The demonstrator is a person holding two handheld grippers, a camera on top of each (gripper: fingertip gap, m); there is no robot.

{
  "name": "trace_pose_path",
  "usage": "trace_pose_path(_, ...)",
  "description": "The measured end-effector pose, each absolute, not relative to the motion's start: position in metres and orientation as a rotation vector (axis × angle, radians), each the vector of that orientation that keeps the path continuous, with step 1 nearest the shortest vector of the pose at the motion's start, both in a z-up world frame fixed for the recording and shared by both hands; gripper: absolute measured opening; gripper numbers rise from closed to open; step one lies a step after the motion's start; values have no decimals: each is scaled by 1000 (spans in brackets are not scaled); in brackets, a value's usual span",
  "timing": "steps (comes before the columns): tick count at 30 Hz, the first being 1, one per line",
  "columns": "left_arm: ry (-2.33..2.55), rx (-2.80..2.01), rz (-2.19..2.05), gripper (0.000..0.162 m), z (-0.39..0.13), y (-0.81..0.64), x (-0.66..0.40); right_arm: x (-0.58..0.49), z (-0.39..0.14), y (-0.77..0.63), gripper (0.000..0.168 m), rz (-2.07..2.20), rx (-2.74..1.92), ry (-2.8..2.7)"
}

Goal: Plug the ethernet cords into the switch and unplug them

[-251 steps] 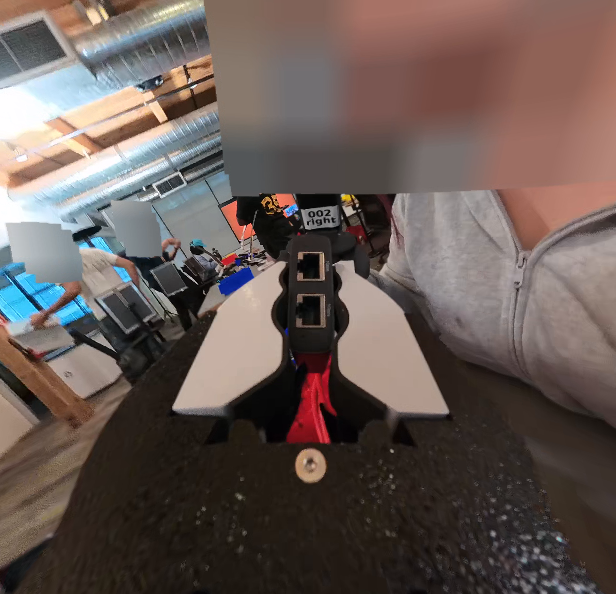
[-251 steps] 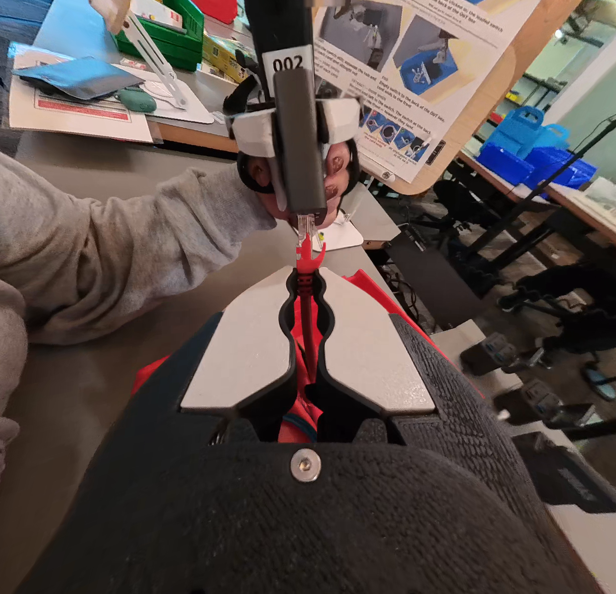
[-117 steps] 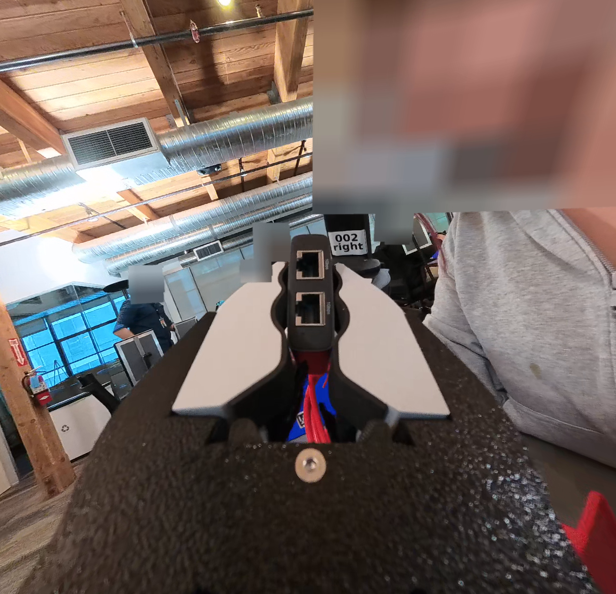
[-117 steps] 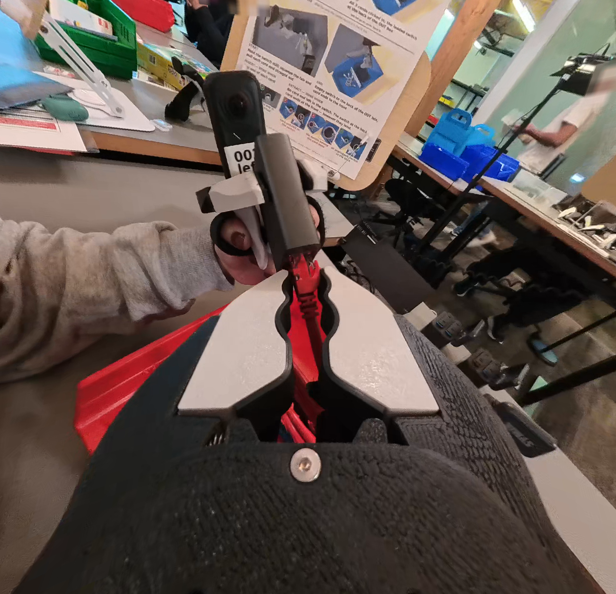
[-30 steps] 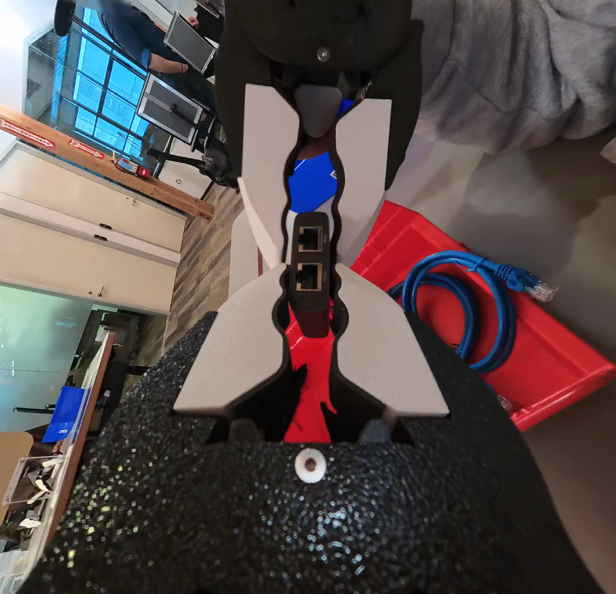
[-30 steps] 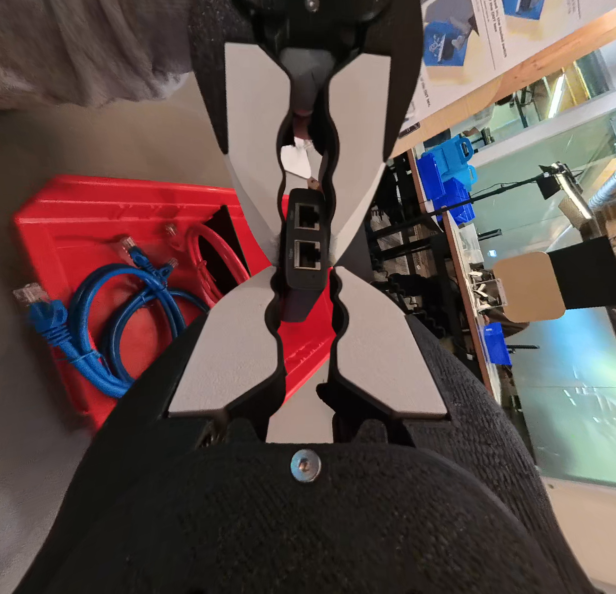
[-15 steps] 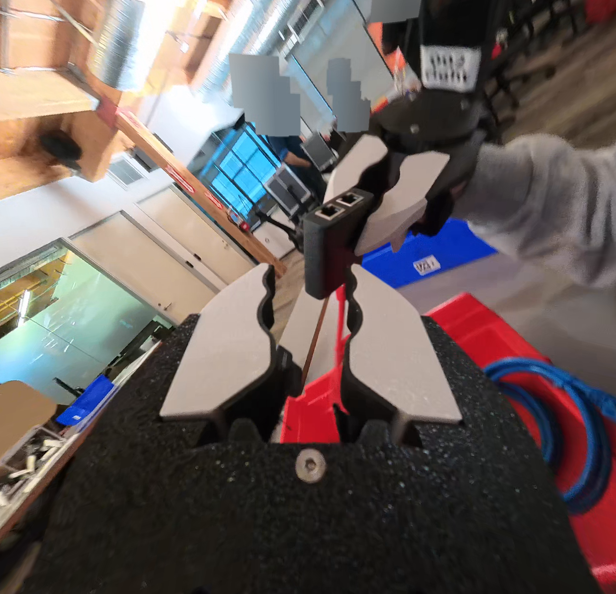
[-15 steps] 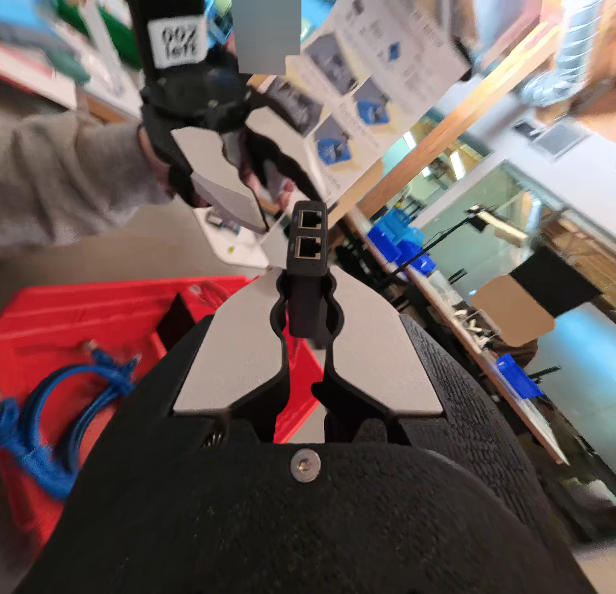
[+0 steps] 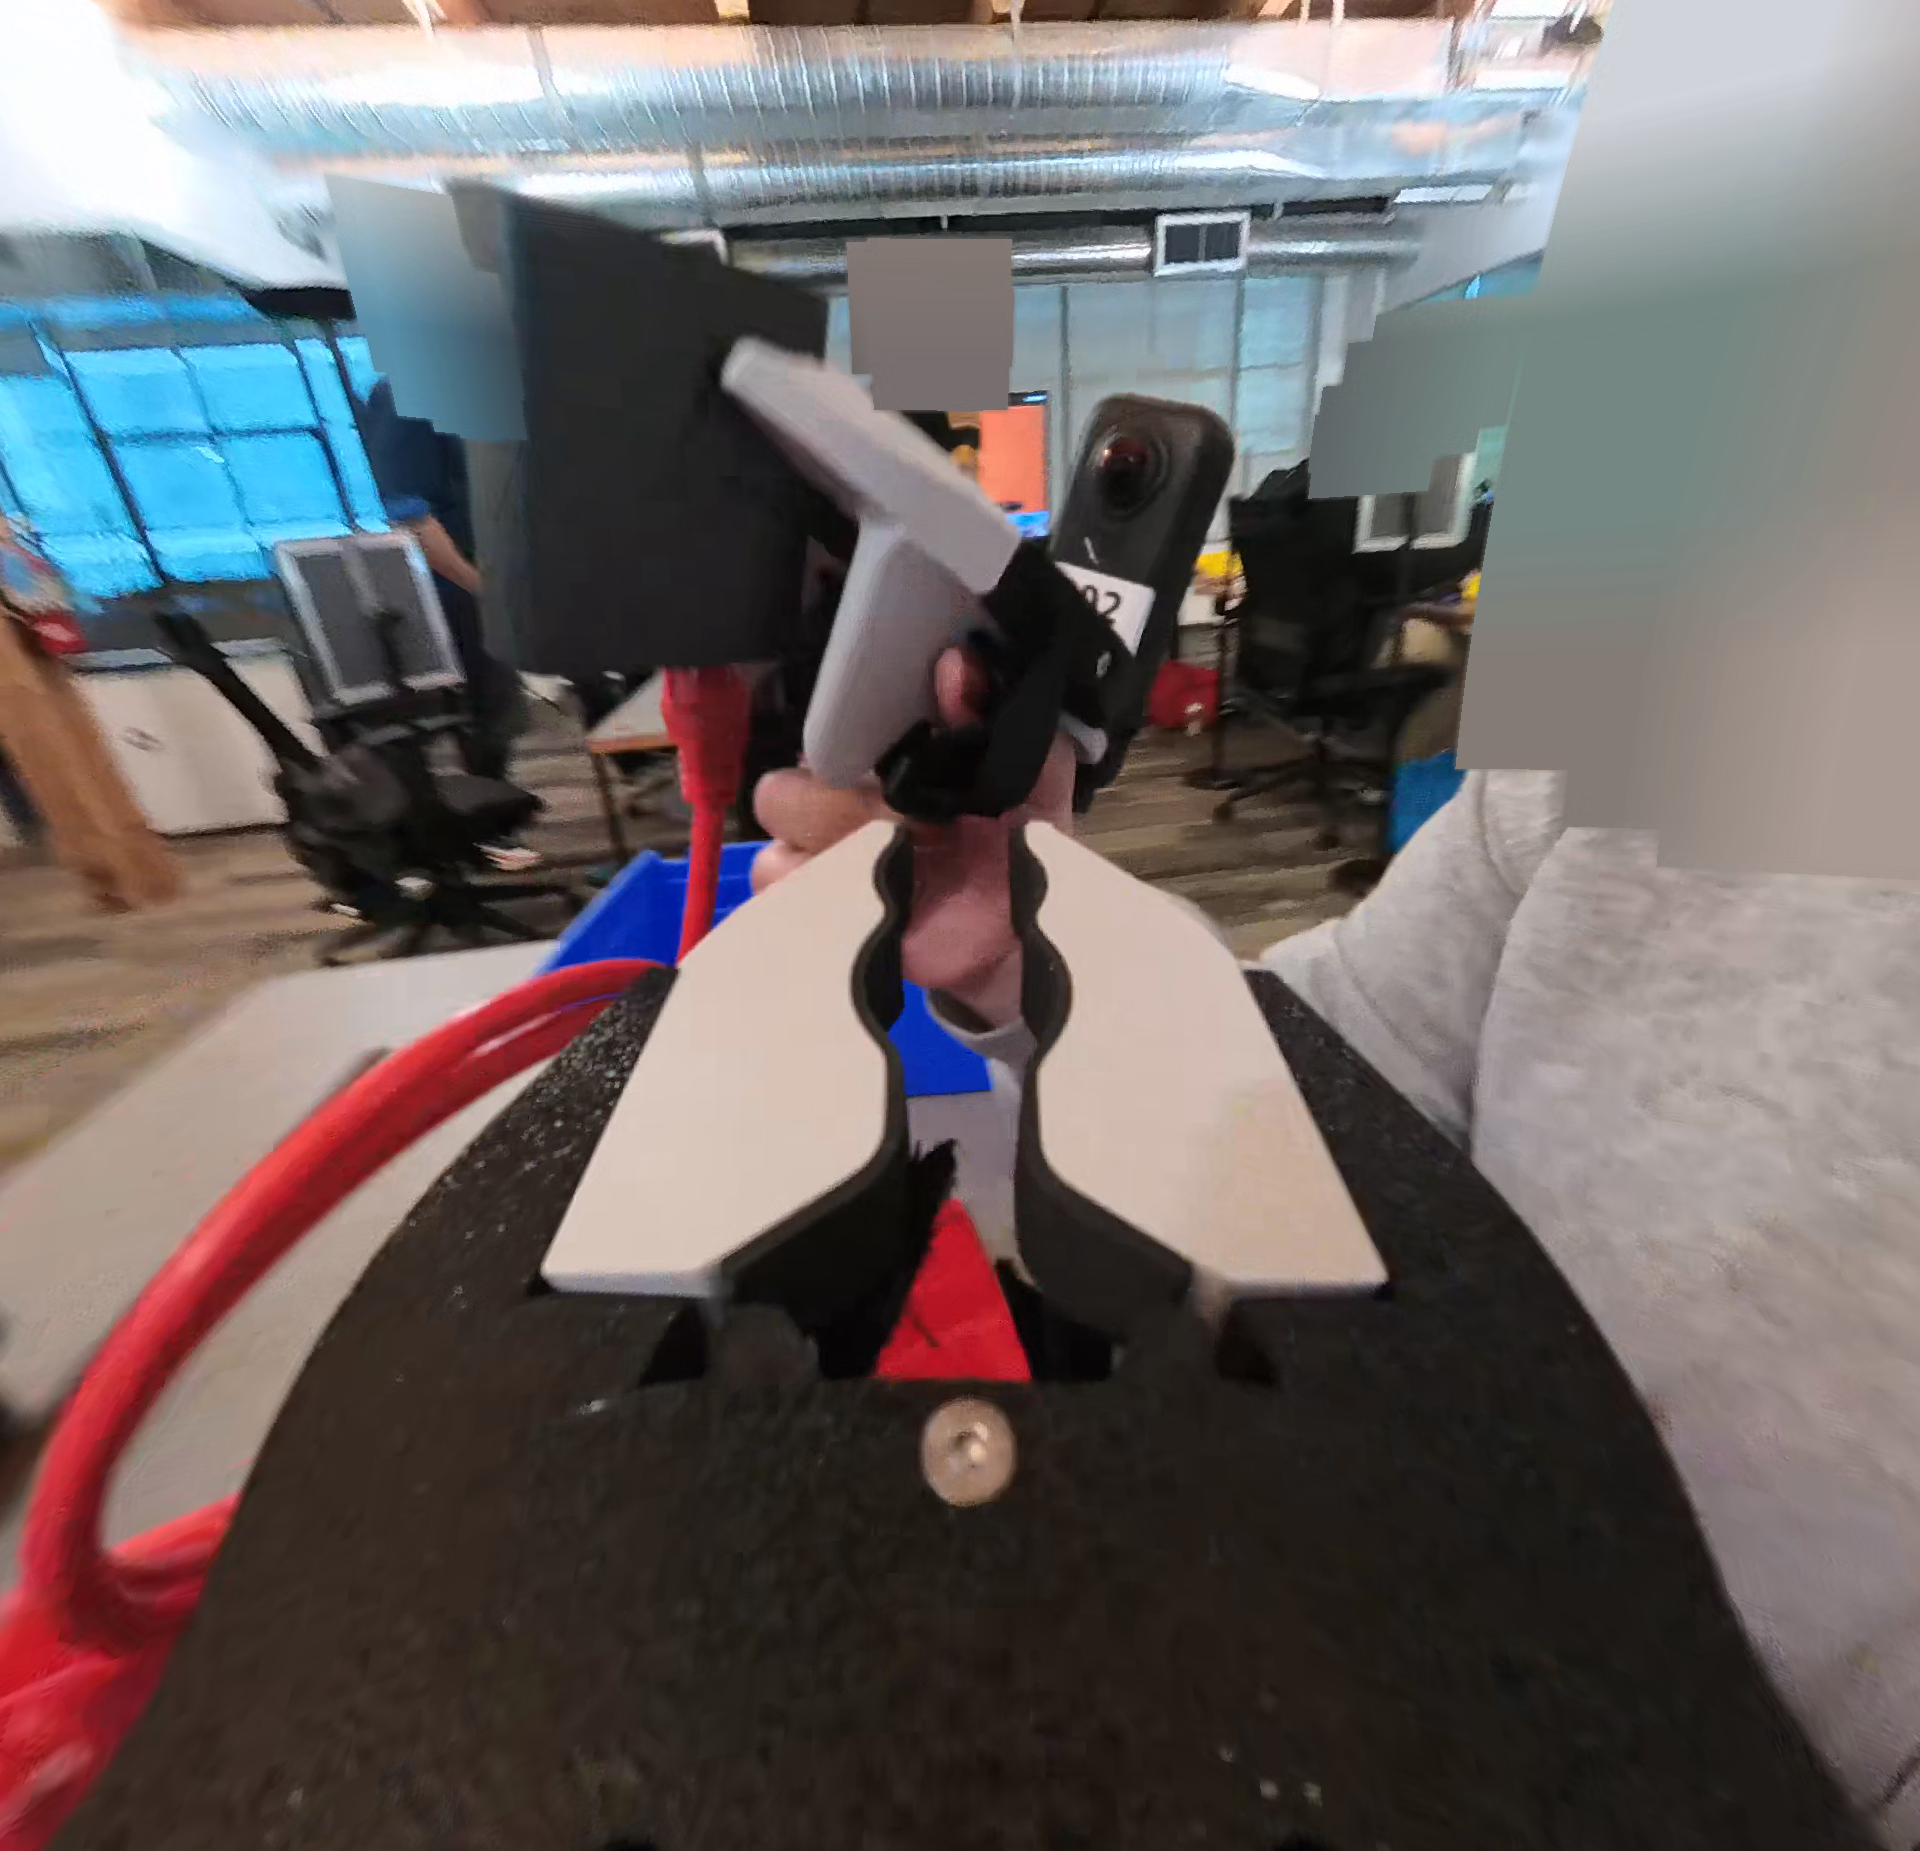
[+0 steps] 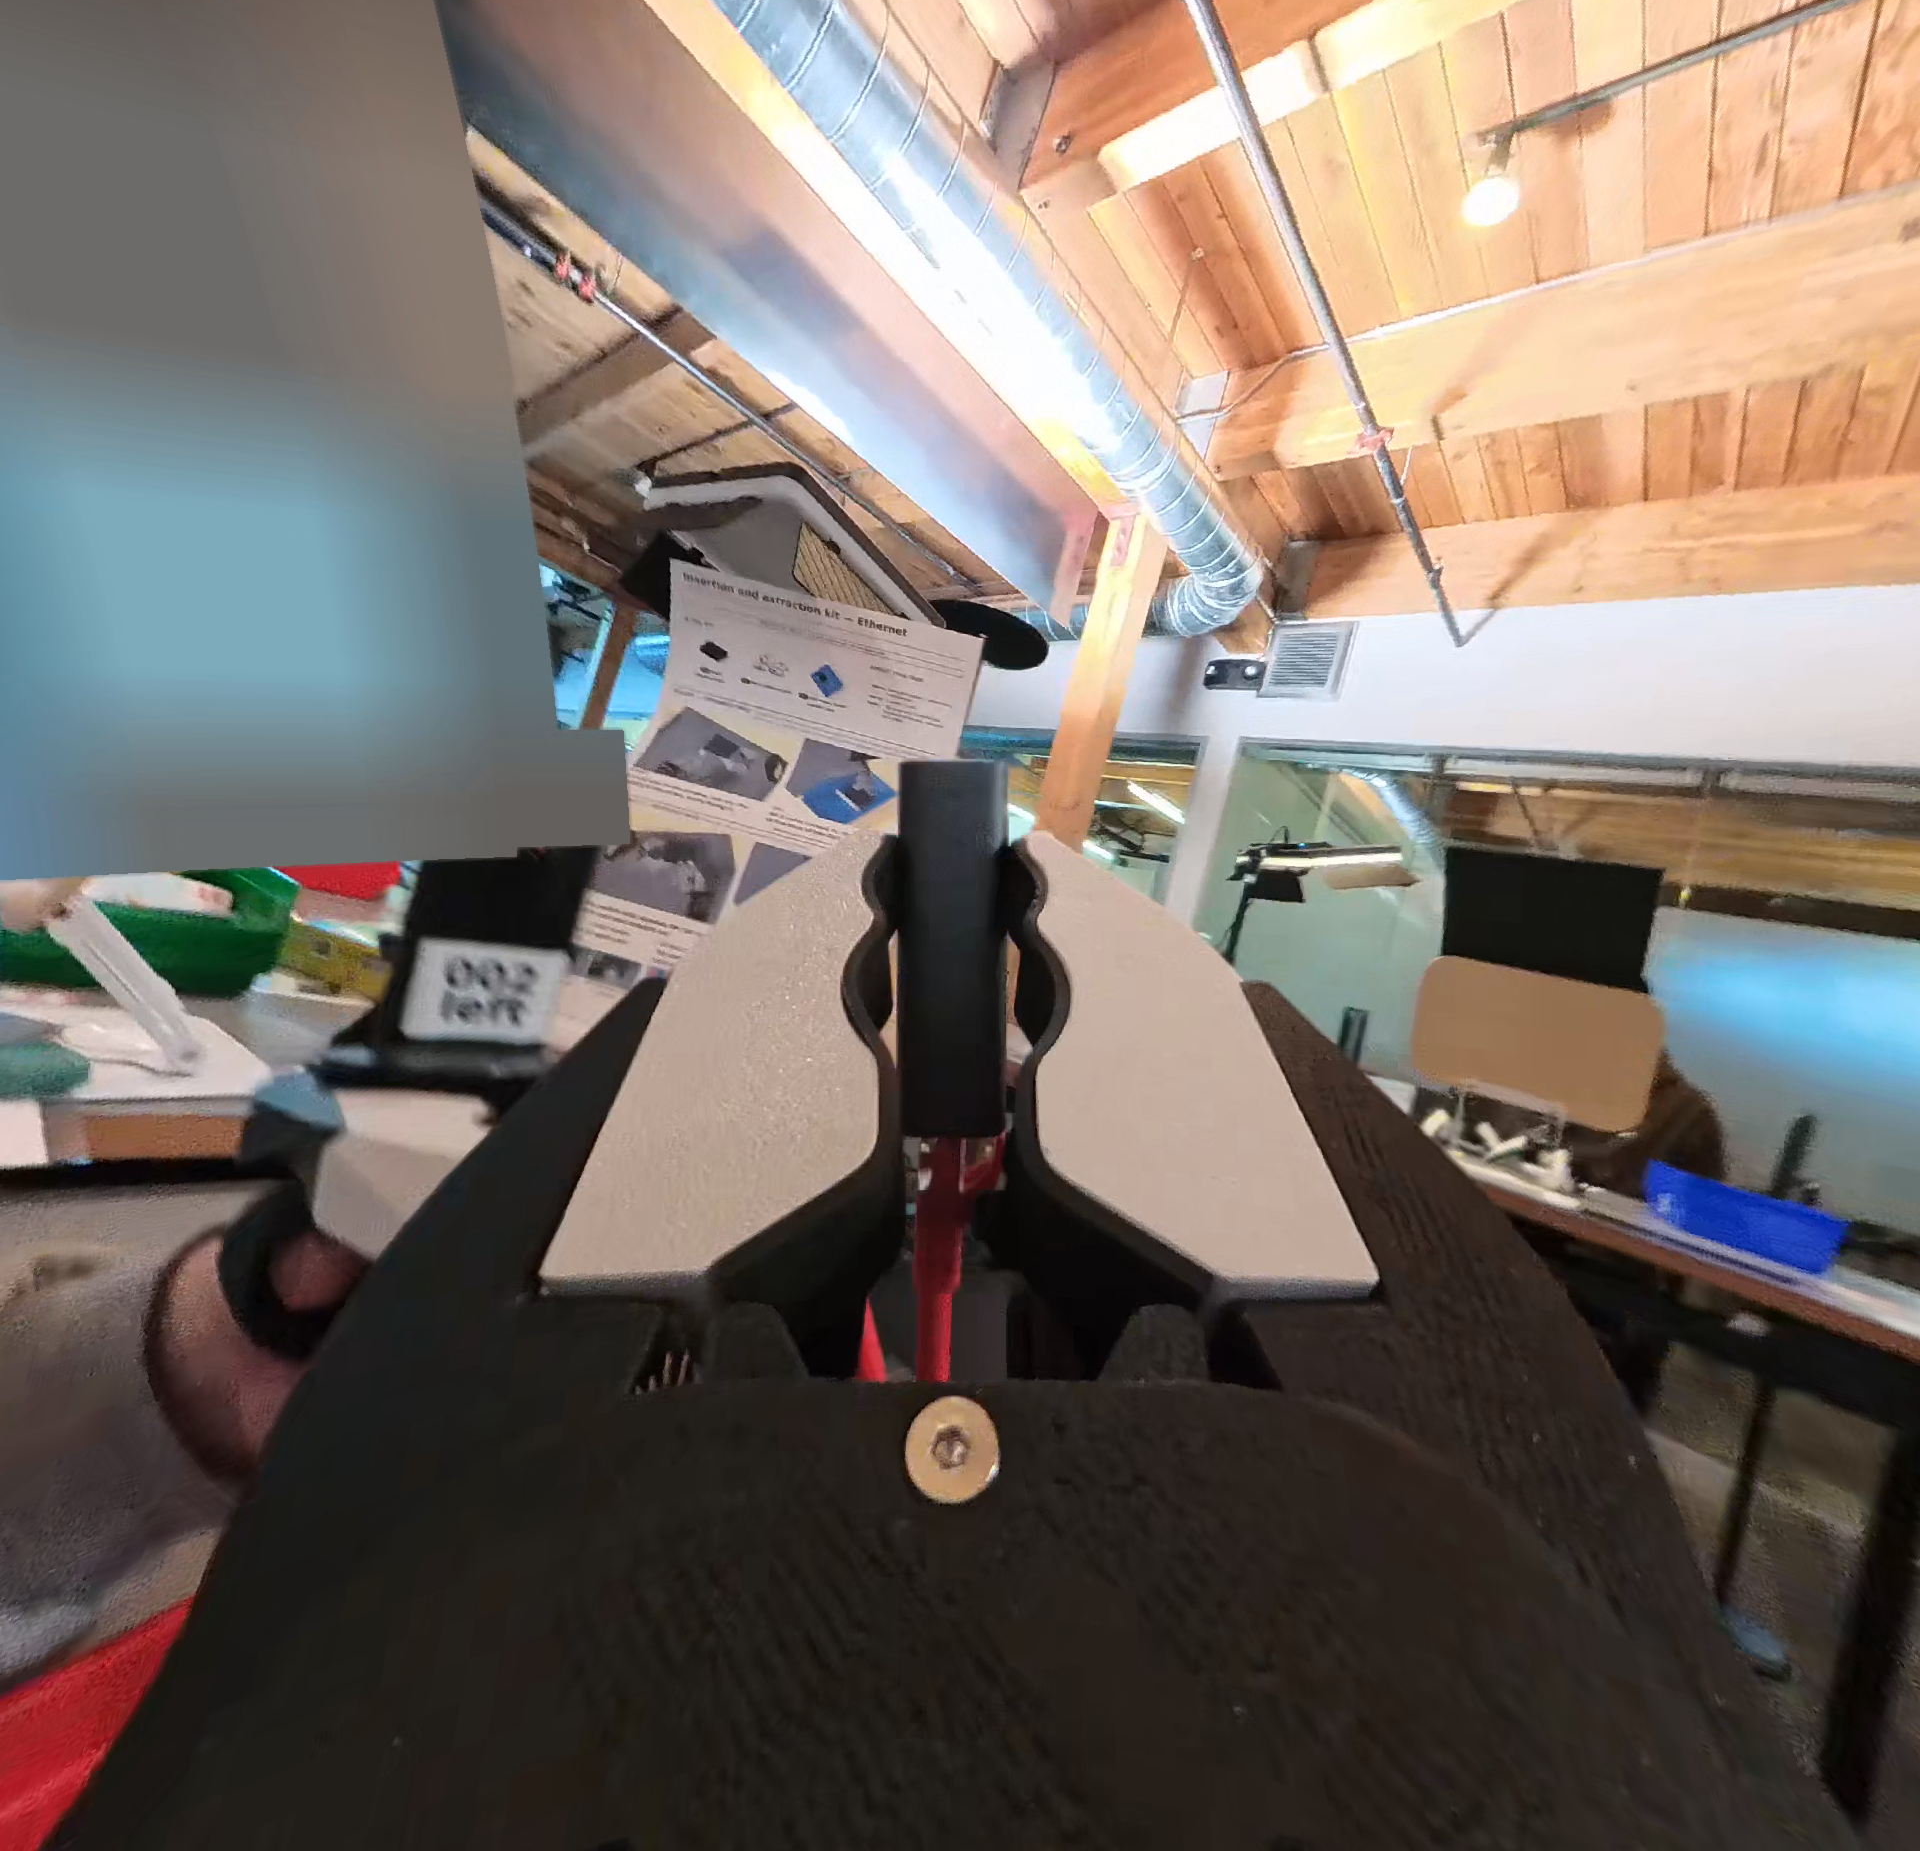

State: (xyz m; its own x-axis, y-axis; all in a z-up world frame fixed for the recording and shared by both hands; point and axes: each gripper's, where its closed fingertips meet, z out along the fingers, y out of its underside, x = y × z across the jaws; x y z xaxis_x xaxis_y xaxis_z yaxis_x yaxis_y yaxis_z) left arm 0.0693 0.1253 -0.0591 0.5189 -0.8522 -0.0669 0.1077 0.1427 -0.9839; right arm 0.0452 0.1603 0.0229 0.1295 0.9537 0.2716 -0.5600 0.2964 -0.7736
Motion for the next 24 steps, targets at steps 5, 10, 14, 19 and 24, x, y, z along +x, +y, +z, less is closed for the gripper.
trace_pose_path(5, 522, -1283, -824, 8, -74, 161, 59, 40, 20, 158, 18, 1231, -594, -866)
trace_pose_path(10, 416, -1238, -445, 22, -62, 173, 12, 43, 23, 158, 17, 1247, -582, -849)
trace_pose_path(14, 587, -1275, -267, 62, -65, 169, 5, 47, 26, 159, 18, 1258, -576, -840)
trace_pose_path(19, 784, -1384, -193, 68, -92, 170, 8, 47, 27, 154, 17, 1274, -566, -848)
trace_pose_path(24, 764, -1412, 24, 30, -99, 183, -6, 45, 24, 150, 17, 1251, -554, -896)
